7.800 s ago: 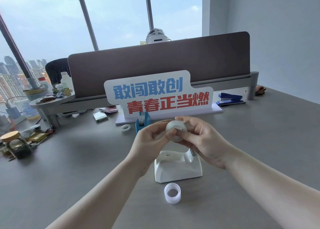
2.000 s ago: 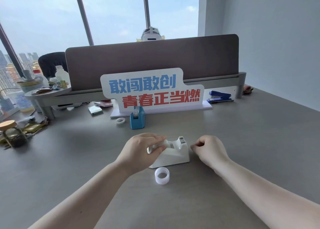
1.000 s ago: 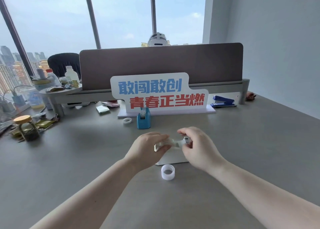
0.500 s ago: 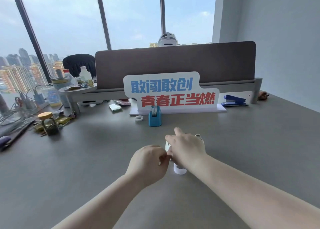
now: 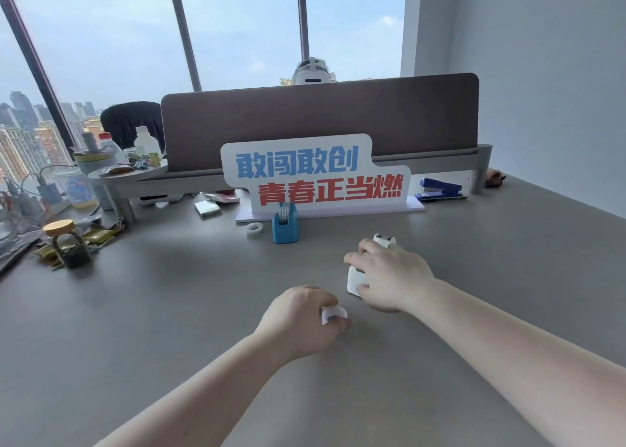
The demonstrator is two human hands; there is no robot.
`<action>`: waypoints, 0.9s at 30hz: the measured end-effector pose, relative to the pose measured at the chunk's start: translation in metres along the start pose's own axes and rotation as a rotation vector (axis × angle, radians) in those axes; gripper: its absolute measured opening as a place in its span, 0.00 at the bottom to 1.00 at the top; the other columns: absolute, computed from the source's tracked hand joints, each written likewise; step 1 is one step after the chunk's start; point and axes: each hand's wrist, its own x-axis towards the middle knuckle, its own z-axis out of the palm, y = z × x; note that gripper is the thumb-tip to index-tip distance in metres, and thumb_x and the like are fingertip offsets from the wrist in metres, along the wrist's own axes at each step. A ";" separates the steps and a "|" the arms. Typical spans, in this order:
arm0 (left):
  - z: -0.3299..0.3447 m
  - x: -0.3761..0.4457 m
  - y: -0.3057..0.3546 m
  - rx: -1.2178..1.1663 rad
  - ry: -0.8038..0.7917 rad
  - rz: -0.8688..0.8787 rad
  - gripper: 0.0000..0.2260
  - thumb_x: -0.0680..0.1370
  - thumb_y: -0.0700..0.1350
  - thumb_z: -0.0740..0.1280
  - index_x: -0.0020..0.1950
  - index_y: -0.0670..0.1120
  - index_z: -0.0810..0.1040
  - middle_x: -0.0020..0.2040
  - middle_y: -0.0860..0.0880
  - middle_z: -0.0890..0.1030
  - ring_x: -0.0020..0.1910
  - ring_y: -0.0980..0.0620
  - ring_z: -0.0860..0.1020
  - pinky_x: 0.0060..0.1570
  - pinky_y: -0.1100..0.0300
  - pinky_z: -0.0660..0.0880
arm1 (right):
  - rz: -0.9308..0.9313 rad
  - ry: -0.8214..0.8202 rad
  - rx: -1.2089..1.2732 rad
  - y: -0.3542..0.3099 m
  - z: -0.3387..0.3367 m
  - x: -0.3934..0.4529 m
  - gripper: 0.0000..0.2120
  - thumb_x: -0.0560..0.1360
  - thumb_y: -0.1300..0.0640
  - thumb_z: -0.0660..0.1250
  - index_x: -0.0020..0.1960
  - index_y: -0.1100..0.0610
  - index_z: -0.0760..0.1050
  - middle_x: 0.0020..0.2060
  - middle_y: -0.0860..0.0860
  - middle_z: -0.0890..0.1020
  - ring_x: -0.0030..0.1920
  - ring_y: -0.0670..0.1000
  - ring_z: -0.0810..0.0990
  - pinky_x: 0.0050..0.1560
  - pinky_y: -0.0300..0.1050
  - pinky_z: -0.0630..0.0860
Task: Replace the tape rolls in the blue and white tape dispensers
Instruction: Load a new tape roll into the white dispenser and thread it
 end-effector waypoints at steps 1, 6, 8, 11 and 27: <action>0.001 0.003 -0.001 0.013 0.000 0.001 0.11 0.72 0.55 0.65 0.44 0.49 0.80 0.45 0.51 0.81 0.48 0.52 0.76 0.48 0.56 0.75 | -0.006 0.026 -0.004 0.003 0.004 -0.001 0.17 0.74 0.50 0.60 0.62 0.46 0.66 0.63 0.49 0.68 0.60 0.59 0.69 0.44 0.50 0.73; 0.004 0.019 -0.010 0.085 0.025 -0.020 0.10 0.72 0.50 0.61 0.37 0.46 0.77 0.38 0.49 0.79 0.41 0.47 0.73 0.41 0.57 0.74 | -0.028 0.127 0.025 0.011 0.020 -0.007 0.17 0.77 0.51 0.60 0.65 0.47 0.64 0.69 0.49 0.64 0.61 0.60 0.67 0.45 0.51 0.75; 0.003 0.027 -0.015 0.103 0.043 -0.044 0.10 0.73 0.51 0.62 0.35 0.46 0.75 0.36 0.47 0.77 0.41 0.45 0.74 0.38 0.57 0.71 | -0.042 0.135 0.044 0.015 0.024 -0.007 0.18 0.77 0.52 0.60 0.66 0.47 0.64 0.70 0.49 0.63 0.60 0.61 0.67 0.48 0.53 0.77; 0.003 0.038 -0.019 0.103 0.037 -0.076 0.13 0.73 0.50 0.62 0.30 0.48 0.69 0.33 0.47 0.74 0.39 0.44 0.73 0.37 0.58 0.70 | -0.050 0.142 0.082 0.025 0.029 -0.003 0.18 0.77 0.54 0.60 0.66 0.48 0.64 0.72 0.49 0.61 0.59 0.62 0.69 0.50 0.56 0.77; 0.028 0.129 -0.019 0.059 0.102 -0.109 0.09 0.76 0.45 0.62 0.44 0.42 0.79 0.46 0.44 0.77 0.47 0.43 0.76 0.41 0.59 0.69 | -0.030 0.194 0.195 0.064 0.051 0.058 0.19 0.77 0.63 0.59 0.64 0.48 0.64 0.77 0.53 0.45 0.64 0.63 0.70 0.58 0.58 0.73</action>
